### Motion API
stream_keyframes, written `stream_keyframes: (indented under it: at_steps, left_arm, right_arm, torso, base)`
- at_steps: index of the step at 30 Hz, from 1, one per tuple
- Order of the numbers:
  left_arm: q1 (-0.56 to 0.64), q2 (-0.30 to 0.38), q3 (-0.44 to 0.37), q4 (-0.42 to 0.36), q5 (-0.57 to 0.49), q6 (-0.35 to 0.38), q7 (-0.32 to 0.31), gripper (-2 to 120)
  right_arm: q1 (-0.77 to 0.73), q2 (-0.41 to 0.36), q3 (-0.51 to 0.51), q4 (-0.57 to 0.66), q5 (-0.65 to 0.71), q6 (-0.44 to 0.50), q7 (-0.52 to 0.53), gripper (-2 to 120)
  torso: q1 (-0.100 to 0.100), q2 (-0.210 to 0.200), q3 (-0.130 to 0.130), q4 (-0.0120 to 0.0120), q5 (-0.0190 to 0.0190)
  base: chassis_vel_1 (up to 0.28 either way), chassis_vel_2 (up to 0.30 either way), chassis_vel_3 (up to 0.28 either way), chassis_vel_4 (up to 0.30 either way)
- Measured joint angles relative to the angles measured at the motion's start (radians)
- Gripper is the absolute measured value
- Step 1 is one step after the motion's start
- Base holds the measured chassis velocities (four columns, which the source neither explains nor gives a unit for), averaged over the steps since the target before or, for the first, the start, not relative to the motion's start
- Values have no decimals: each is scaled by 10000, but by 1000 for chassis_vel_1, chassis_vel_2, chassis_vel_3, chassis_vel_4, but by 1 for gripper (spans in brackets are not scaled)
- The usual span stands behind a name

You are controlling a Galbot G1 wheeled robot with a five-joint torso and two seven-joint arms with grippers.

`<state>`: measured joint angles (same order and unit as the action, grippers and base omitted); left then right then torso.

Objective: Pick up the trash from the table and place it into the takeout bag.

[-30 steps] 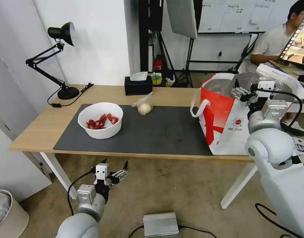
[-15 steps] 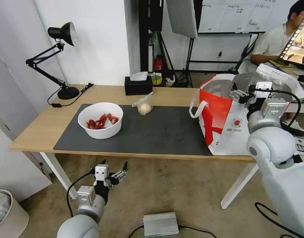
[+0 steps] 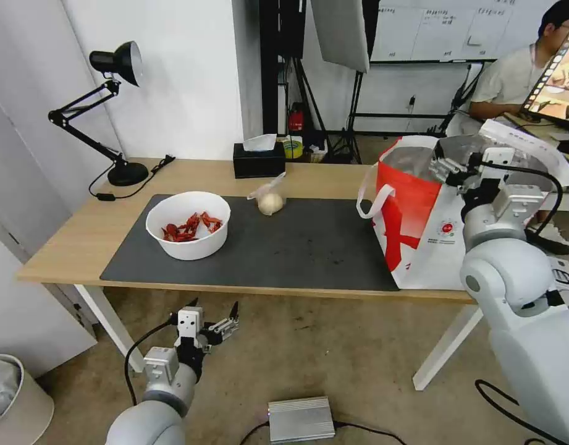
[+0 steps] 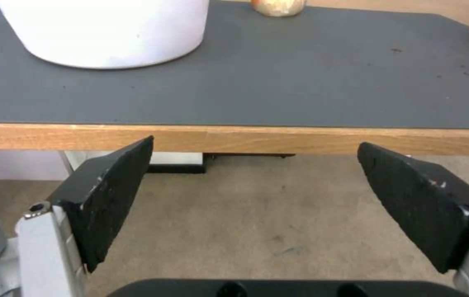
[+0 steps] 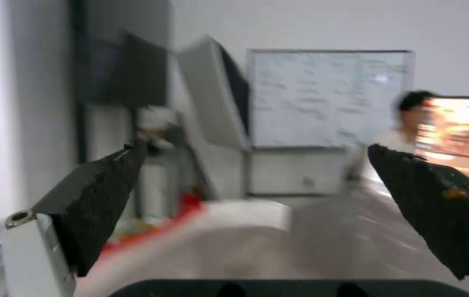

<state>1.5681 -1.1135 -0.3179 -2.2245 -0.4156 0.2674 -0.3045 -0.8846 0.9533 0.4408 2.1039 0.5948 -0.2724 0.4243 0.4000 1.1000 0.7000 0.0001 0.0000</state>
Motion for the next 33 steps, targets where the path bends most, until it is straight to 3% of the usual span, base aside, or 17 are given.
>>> stream_keyframes:
  at_steps: [7,11,13,20,33]
  left_arm:
    - [-59,-2,30,35,-18,-6,1,100]
    - [-86,22,23,52,-35,-13,1,100]
    - [-174,137,-48,117,-161,-48,8,100]
    - [-291,346,-145,161,-393,-76,23,100]
    - [-393,482,-47,294,-434,-199,45,100]
  right_arm:
    - [-1035,-117,249,939,1057,630,-1846,100]
    - [-1398,-207,314,1133,1123,627,-2247,100]
    - [-2668,-423,359,1747,1423,217,-2911,100]
    - [-4915,-41,-49,2103,418,160,-2847,100]
    - [-6875,526,-1069,1821,-1094,736,-1720,100]
  torso:
    - [0,1,-1,-1,0]
    - [-1,1,0,-1,0]
    - [-2,1,-1,0,-1]
    - [-2,1,-1,-1,0]
    - [-2,1,-1,-1,-1]
  base:
    - [0,0,0,0]
    - [0,0,0,0]
    - [0,0,0,0]
    - [0,0,0,0]
    - [0,0,0,0]
